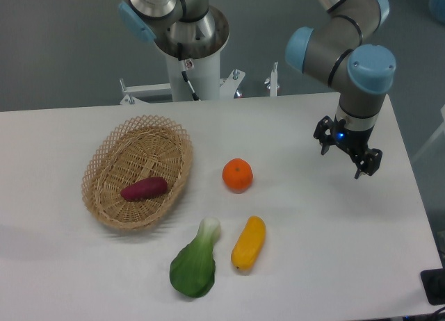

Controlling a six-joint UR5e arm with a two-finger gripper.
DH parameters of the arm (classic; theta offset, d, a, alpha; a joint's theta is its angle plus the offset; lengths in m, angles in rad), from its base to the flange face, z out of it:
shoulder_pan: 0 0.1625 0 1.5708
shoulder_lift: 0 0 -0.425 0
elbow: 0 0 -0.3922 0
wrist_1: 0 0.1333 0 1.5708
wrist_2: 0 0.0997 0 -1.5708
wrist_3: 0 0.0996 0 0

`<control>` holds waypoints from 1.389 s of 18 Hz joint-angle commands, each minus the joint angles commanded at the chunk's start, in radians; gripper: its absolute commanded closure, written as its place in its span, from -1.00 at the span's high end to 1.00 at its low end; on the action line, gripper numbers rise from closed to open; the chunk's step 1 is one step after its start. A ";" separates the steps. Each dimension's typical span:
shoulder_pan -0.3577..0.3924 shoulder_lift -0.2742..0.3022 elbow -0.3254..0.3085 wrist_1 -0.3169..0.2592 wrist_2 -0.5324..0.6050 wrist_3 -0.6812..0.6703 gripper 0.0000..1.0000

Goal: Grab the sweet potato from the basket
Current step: 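Move the open gripper over the wicker basket toward the sweet potato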

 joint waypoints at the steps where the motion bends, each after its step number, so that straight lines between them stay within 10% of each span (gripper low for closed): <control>1: -0.002 0.000 0.000 0.000 0.000 -0.003 1.00; 16: -0.103 0.034 -0.049 -0.002 -0.005 -0.115 1.00; 25: -0.371 0.089 -0.080 -0.005 -0.005 -0.382 1.00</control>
